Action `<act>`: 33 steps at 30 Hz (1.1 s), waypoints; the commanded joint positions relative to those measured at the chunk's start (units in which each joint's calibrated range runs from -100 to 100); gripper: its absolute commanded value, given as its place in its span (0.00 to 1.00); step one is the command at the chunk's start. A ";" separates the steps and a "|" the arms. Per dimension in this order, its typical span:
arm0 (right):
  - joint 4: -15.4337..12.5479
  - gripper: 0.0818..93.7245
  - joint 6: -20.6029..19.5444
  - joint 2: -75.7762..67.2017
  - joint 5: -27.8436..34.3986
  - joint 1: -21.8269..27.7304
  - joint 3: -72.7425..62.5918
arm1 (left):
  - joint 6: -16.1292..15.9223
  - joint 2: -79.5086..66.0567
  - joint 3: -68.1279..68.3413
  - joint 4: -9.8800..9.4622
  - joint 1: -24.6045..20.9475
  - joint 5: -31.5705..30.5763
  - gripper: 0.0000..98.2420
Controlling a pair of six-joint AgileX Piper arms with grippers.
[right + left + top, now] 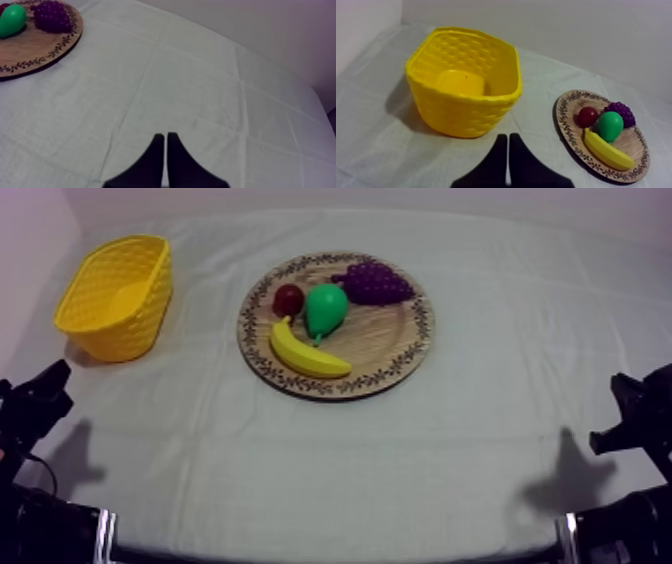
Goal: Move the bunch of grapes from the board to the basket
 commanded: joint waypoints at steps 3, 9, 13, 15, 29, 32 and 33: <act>0.01 0.00 0.05 0.00 -0.02 -0.01 0.00 | 0.02 0.00 -0.02 0.00 -0.01 0.04 0.00; 0.01 0.00 0.06 0.00 -0.02 -0.01 0.00 | 0.03 0.00 -0.02 0.00 -0.01 0.04 0.00; 0.01 0.00 0.06 0.00 -0.02 -0.01 0.00 | 0.03 0.00 -0.02 0.00 -0.01 0.04 0.00; 0.01 0.00 0.06 0.00 -0.02 -0.01 0.00 | 0.03 0.00 -0.02 0.00 -0.01 0.04 0.00; 0.01 0.00 0.06 0.00 -0.02 -0.01 0.00 | 0.03 0.00 -0.02 0.00 -0.01 0.04 0.00; 0.01 0.00 0.06 0.00 -0.02 -0.01 0.00 | -1.20 0.00 -0.02 0.00 -0.01 0.04 0.00; 0.01 0.00 0.06 0.00 -0.02 -0.01 0.00 | -1.74 0.00 -0.02 -0.06 -0.01 0.11 0.00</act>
